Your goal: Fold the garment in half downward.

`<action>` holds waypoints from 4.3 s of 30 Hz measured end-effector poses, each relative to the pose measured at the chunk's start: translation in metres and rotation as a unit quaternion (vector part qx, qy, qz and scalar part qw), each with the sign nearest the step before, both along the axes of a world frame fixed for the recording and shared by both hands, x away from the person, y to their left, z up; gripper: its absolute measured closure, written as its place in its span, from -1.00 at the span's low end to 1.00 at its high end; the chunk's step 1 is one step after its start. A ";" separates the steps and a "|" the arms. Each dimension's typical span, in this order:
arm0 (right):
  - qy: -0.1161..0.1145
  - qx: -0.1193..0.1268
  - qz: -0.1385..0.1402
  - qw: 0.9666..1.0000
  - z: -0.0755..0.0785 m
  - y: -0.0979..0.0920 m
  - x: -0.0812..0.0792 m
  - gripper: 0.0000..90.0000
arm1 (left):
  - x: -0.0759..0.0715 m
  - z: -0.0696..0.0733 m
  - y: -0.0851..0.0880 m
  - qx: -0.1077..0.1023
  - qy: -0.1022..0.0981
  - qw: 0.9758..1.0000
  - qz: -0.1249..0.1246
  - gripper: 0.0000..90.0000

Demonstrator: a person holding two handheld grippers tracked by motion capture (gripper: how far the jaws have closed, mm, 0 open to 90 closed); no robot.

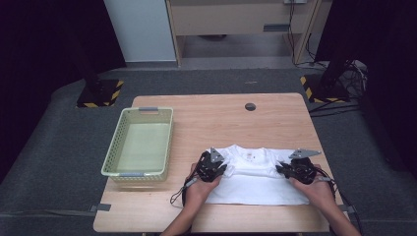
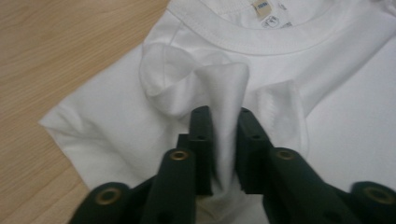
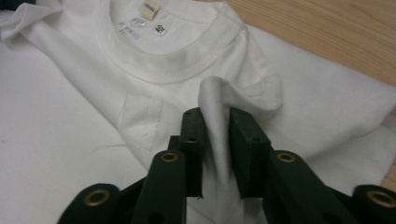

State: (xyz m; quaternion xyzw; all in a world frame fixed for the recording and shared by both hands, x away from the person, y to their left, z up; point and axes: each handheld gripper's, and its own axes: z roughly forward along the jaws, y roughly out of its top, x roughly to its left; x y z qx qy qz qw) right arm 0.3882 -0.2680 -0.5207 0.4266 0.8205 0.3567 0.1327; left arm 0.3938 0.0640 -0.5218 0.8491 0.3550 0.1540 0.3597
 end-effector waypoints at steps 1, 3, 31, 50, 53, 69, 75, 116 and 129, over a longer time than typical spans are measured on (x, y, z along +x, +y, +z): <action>0.002 -0.005 0.002 1.000 0.001 0.000 0.001 0.56 | 0.000 0.002 0.001 0.007 -0.005 1.000 0.005 0.49; -0.001 -0.013 0.003 1.000 0.004 -0.002 0.001 0.31 | -0.001 0.006 0.003 0.004 -0.009 1.000 0.018 0.17; 0.014 -0.032 0.030 0.999 0.015 0.027 0.067 0.44 | 0.063 0.013 -0.024 -0.005 -0.006 1.000 0.018 0.21; 0.011 -0.053 0.067 0.996 0.007 0.039 0.060 0.73 | 0.065 0.001 -0.027 -0.010 -0.002 1.000 -0.003 0.09; 0.010 -0.055 0.069 0.996 0.007 0.040 0.060 0.74 | 0.066 0.003 -0.029 -0.011 -0.007 1.000 -0.007 0.07; 0.002 -0.049 0.067 0.997 0.013 0.040 0.059 0.82 | 0.067 0.008 -0.042 0.006 -0.015 0.999 -0.028 0.80; -0.006 -0.037 0.065 0.997 0.022 0.037 0.055 0.83 | 0.057 0.022 -0.041 -0.013 -0.026 0.999 -0.024 0.88; 0.018 -0.015 0.123 0.992 0.024 0.030 0.001 -0.08 | -0.044 0.033 -0.024 -0.033 -0.031 0.996 -0.079 0.89; 0.026 -0.021 0.139 0.990 0.027 0.028 -0.018 0.66 | -0.056 0.032 -0.018 -0.038 -0.028 0.995 -0.086 0.88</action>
